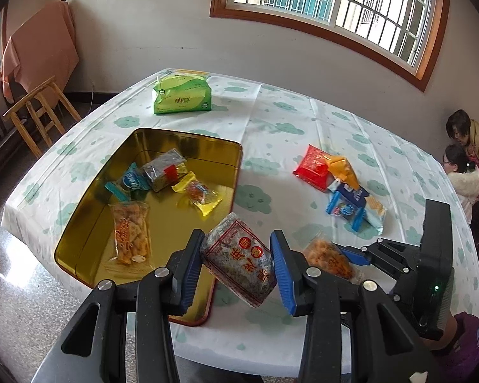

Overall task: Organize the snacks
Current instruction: 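Carry the pastry packet over the tin and open the left gripper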

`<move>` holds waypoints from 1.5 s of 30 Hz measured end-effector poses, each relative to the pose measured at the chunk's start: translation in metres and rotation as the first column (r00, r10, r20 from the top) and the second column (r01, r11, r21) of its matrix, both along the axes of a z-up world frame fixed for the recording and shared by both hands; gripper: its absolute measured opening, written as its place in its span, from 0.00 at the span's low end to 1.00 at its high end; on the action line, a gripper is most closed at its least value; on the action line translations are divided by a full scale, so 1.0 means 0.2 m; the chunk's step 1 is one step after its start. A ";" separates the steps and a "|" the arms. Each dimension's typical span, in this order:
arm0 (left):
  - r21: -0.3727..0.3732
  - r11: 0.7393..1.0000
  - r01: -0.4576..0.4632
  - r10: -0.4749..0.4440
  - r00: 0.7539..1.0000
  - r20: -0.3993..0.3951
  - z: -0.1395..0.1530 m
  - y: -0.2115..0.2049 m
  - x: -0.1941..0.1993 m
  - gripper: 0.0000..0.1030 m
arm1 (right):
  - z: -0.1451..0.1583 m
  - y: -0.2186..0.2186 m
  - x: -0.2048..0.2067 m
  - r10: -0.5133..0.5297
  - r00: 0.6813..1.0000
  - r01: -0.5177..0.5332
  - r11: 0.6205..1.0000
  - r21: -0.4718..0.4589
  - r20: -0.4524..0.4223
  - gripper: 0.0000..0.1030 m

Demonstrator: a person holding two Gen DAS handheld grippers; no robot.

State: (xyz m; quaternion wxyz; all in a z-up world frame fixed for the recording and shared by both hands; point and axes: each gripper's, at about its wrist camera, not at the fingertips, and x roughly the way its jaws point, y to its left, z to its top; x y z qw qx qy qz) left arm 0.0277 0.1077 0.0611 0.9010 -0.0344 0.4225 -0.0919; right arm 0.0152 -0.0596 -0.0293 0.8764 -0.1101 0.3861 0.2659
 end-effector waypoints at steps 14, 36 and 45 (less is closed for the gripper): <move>0.004 1.000 -0.026 0.026 1.000 -0.011 -0.04 0.20 0.15 0.37 | -0.01 0.07 0.02 0.000 1.000 -0.001 0.999 -0.037 -0.003 0.37; 0.072 0.997 0.037 -0.035 0.999 -0.030 -0.16 0.15 0.59 0.37 | -0.02 0.06 0.03 -0.005 1.000 0.004 0.999 -0.034 -0.015 0.37; 0.050 0.998 0.022 -0.019 0.998 -0.061 -0.21 0.15 0.72 0.37 | -0.02 0.06 0.03 -0.006 1.000 0.005 0.999 -0.043 -0.017 0.37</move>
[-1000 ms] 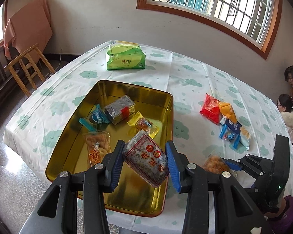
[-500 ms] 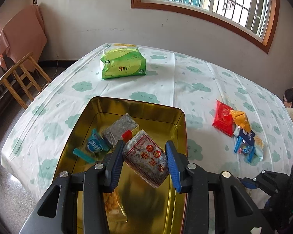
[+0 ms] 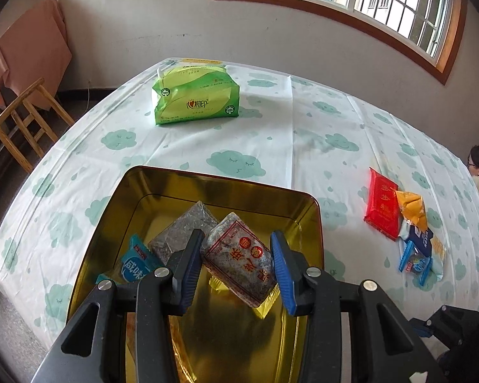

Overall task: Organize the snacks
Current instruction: 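Carry the pastry packet over the tin and open the left gripper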

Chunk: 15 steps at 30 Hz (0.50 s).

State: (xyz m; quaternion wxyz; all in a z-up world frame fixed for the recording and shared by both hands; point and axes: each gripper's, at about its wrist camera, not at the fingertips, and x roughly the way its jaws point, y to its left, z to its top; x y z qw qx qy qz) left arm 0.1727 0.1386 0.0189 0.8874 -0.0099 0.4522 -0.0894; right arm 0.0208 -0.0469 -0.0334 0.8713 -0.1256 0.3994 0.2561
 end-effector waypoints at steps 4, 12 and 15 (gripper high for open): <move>-0.002 1.000 0.004 -0.004 1.000 -0.003 -0.01 -0.01 0.03 0.37 | 0.00 0.00 0.00 0.000 1.000 0.000 1.000 -0.002 0.001 0.37; 0.002 1.000 0.003 -0.003 1.000 0.001 -0.02 -0.03 0.06 0.36 | 0.00 0.00 0.00 0.000 1.000 0.000 1.000 -0.004 0.002 0.37; -0.016 1.000 0.003 -0.003 1.000 0.001 -0.01 -0.02 0.06 0.38 | 0.00 0.00 0.00 0.000 1.000 0.000 1.000 -0.004 0.002 0.37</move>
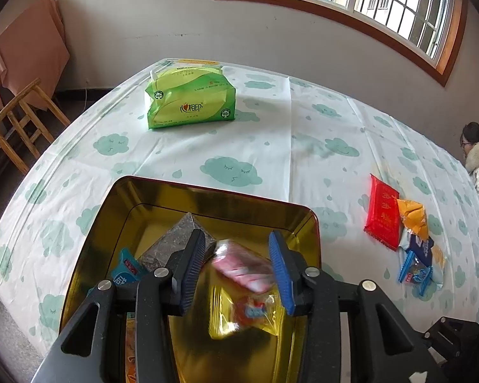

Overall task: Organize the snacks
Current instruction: 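Carry the pastry packet over the tin and open the left gripper, then carry the twisted-dough snack bag over the tin and open the right gripper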

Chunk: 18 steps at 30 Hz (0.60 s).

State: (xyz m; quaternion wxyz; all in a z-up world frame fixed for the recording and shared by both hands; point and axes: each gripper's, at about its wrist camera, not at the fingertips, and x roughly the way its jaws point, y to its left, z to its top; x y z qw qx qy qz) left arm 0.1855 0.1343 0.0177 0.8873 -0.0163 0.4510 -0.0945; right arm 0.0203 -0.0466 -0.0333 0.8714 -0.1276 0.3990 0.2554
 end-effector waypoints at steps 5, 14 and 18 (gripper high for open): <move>-0.007 1.000 -0.016 0.016 1.000 0.017 0.04 0.02 -0.04 0.38 | 0.00 0.00 0.00 0.000 1.000 0.000 1.000 0.000 0.000 0.37; 0.032 0.987 -0.157 0.150 0.976 0.160 0.20 0.11 -0.35 0.47 | 0.00 0.00 0.00 0.001 1.000 0.000 1.000 -0.006 0.005 0.37; 0.044 0.974 -0.224 0.209 0.953 0.221 0.24 0.17 -0.56 0.49 | 0.00 0.00 0.00 -0.002 1.000 0.002 1.000 -0.012 0.010 0.37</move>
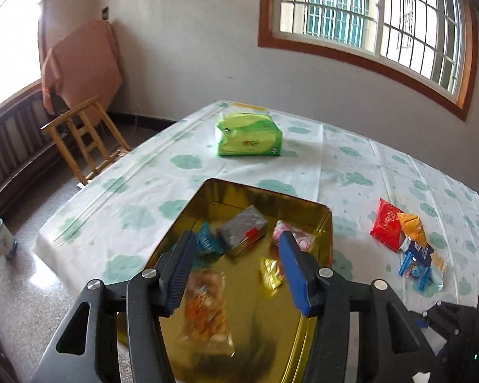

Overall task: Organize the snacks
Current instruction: 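Carry the twisted-dough snack bag over the tin and open the right gripper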

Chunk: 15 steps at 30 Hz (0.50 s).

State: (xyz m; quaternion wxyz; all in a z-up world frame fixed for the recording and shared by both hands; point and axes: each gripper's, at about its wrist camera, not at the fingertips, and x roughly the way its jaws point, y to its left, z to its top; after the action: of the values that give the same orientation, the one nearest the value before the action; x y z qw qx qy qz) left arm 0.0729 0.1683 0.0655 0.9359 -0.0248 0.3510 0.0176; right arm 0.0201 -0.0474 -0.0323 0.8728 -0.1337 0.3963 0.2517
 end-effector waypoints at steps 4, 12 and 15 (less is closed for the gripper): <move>-0.025 0.999 -0.041 0.041 0.999 -0.004 -0.02 0.06 -0.16 0.49 | 0.01 -0.01 0.00 -0.015 1.000 0.015 1.000 0.003 0.009 0.37; -0.048 0.995 -0.091 0.091 0.996 -0.003 -0.05 0.13 -0.36 0.49 | 0.03 0.00 -0.03 -0.026 1.000 0.026 0.999 0.018 0.005 0.37; -0.051 0.994 -0.095 0.095 0.996 -0.001 -0.05 0.15 -0.41 0.49 | 0.07 0.02 -0.03 -0.028 0.999 0.027 0.999 0.021 0.016 0.37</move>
State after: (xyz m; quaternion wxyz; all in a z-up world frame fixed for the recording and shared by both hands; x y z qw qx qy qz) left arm -0.0093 0.1975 0.0560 0.9333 -0.0655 0.3492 0.0529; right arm 0.0133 -0.0441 -0.0190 0.8806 -0.1213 0.3884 0.2427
